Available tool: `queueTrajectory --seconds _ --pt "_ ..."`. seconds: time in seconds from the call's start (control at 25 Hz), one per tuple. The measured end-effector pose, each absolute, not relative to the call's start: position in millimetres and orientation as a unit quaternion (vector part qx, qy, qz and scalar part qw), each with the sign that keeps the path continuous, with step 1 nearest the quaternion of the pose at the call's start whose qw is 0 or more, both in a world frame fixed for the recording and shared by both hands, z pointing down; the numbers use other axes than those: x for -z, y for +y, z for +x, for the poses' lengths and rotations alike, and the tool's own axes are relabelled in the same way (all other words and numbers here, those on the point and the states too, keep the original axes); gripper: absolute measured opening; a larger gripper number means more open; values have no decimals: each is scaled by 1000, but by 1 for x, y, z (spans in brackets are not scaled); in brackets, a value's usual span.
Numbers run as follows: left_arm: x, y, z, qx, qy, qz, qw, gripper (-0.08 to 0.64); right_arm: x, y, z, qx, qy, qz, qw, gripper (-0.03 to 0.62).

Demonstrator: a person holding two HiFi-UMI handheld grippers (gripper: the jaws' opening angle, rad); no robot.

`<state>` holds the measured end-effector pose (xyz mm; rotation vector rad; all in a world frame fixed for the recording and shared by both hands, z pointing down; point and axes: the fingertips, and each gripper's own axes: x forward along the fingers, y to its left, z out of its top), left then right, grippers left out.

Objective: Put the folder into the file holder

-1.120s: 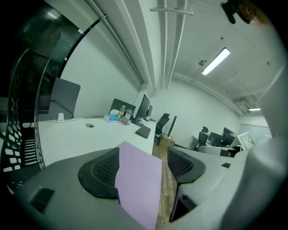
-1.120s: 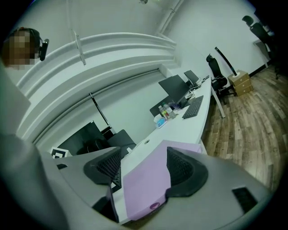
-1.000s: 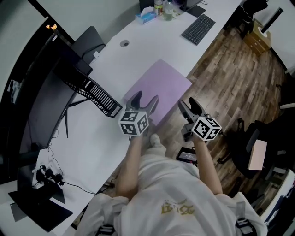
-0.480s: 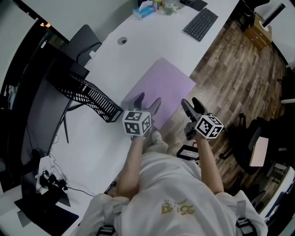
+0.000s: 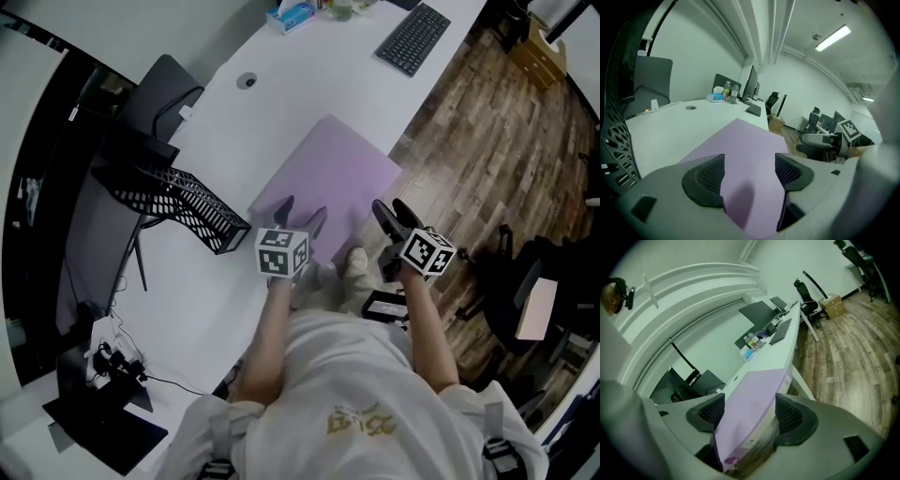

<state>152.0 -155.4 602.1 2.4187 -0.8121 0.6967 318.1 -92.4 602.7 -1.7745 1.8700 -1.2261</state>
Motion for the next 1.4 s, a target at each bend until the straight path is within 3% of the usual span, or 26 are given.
queueTrajectory --seconds 0.44,0.72,1.4 --pt "-631 -157 155 -326 -326 856 234 351 -645 -117 328 513 640 -548 165 368" --pt "-641 -154 156 -358 -333 849 200 350 -663 -127 318 539 656 -508 145 373" --pt "-645 -152 157 -386 -333 840 186 348 -683 -156 313 597 609 -466 235 356"
